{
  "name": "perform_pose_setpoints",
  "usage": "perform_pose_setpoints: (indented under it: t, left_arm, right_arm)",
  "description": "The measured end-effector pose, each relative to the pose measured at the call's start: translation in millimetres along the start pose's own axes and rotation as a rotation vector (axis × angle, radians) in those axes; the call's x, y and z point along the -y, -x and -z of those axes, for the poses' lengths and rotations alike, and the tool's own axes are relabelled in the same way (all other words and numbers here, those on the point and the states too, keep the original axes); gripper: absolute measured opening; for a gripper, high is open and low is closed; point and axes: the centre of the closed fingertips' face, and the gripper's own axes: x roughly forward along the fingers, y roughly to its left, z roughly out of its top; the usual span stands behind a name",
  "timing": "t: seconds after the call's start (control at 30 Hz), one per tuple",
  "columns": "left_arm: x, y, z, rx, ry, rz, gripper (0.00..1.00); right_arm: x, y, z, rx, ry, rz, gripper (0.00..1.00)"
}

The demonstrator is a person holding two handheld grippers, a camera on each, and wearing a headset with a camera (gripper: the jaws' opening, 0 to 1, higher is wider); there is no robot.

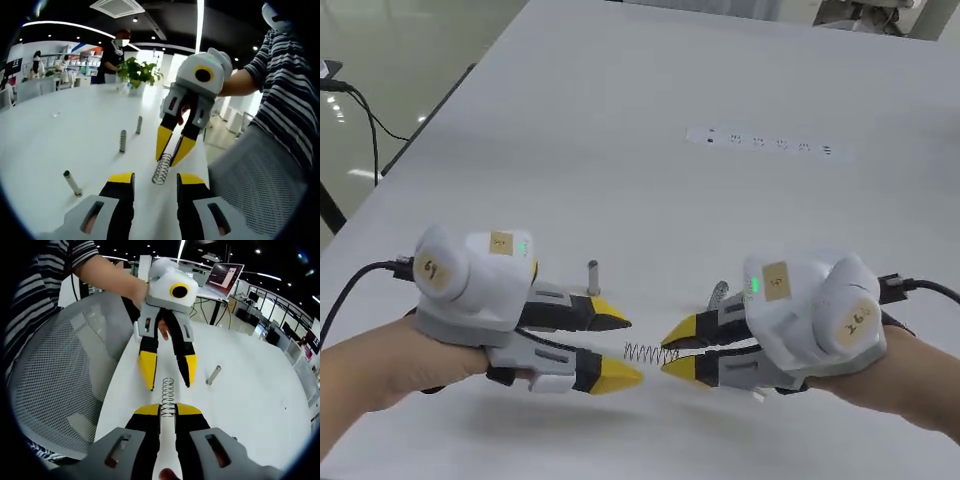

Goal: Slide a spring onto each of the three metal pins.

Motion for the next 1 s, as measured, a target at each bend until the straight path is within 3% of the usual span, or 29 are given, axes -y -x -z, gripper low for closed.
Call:
perform_pose_setpoints:
  t: [0.1, 0.53, 1.0]
  left_arm:
    - [1.3, -0.1, -4.0, 0.017, 0.002, 0.005, 0.19]
    - [10.3, -1.3, -6.4, 0.03, -0.011, 0.03, 0.15]
    - [13.8, -1.4, -9.8, 0.039, -0.044, 0.048, 0.04]
  right_arm:
    - [-0.9, 1.4, -2.4, 0.012, 0.001, -0.002, 0.07]
    - [-0.6, 3.0, -10.2, 0.033, 0.012, 0.003, 0.07]
    - [-1.6, 4.2, -7.4, 0.025, 0.017, 0.002, 0.07]
